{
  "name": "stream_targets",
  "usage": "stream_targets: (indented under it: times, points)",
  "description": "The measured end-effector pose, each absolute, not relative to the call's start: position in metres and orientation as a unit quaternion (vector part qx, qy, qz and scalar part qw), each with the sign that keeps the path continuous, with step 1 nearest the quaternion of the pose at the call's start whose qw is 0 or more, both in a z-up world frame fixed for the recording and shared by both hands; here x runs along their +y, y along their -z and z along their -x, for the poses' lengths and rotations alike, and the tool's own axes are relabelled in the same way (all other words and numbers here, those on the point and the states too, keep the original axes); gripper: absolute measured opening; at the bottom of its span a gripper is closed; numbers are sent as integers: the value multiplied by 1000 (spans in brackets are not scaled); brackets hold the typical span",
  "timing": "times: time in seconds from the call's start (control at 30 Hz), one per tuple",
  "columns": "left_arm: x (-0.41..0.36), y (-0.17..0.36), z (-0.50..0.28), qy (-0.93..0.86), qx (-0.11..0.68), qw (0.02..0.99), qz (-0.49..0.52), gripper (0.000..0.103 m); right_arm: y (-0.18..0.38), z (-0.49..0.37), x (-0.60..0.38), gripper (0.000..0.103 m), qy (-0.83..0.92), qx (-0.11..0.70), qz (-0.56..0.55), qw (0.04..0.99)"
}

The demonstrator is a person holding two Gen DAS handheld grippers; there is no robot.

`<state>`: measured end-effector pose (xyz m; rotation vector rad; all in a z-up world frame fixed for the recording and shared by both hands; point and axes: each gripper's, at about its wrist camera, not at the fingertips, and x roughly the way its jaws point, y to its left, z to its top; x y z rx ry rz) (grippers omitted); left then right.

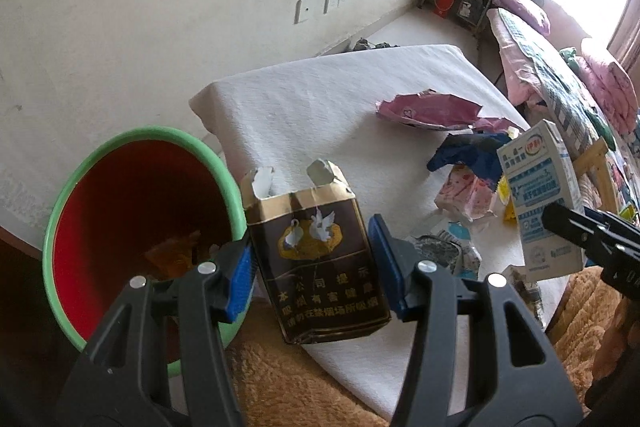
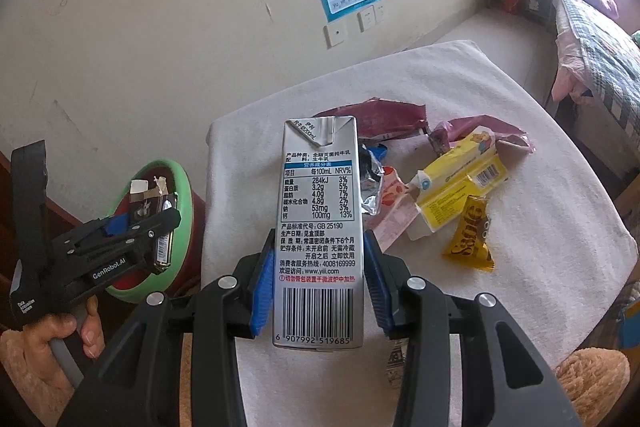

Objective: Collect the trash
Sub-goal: 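Carry the cigarette box and milk carton over the bucket and open both grippers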

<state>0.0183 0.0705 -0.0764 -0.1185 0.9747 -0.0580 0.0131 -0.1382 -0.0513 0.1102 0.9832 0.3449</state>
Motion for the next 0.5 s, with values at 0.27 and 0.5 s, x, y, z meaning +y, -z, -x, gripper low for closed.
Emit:
stream_targets:
  times: [0.27,0.5]
  points:
    - [92,75,-18,4,464,883,69,51,50,-13,-127,40,-178,467,-43,865]
    - [106,79,-16,-12,468,880,75,51,48,-14,-118,40,-188,468,-36,863]
